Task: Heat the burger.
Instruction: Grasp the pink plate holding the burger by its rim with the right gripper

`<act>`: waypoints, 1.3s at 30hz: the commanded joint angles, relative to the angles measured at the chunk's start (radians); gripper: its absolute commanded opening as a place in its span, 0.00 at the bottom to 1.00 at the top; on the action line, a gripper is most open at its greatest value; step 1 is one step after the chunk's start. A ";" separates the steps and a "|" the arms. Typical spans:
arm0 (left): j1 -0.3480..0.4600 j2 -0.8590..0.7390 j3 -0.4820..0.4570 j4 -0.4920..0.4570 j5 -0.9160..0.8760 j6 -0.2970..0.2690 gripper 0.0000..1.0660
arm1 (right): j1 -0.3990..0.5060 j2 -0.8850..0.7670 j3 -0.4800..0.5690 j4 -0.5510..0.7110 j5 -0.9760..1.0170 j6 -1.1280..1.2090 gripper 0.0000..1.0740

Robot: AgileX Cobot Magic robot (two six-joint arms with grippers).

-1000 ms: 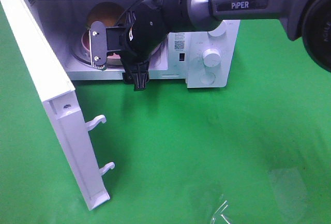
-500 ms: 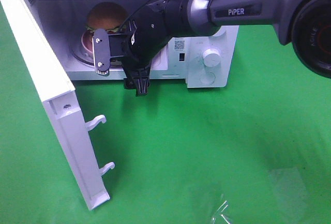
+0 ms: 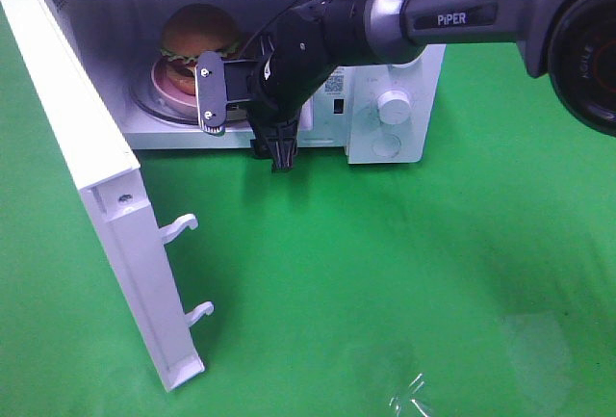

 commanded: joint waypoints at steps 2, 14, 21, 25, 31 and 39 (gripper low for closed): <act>0.003 -0.020 0.004 -0.001 -0.012 -0.005 0.94 | -0.007 -0.001 -0.006 -0.026 0.016 0.027 0.73; 0.003 -0.020 0.004 -0.001 -0.012 -0.005 0.94 | -0.007 -0.001 -0.006 -0.089 0.020 0.015 0.72; 0.003 -0.020 0.004 -0.001 -0.012 -0.005 0.94 | -0.006 -0.001 -0.006 -0.111 -0.020 0.015 0.72; 0.003 -0.020 0.004 -0.001 -0.012 -0.005 0.94 | -0.007 -0.001 -0.006 -0.124 -0.026 0.015 0.72; 0.003 -0.020 0.004 -0.001 -0.012 -0.005 0.94 | -0.007 0.016 -0.035 -0.140 -0.027 0.028 0.72; 0.003 -0.020 0.004 -0.001 -0.012 -0.005 0.94 | -0.005 0.086 -0.119 -0.139 -0.005 0.059 0.72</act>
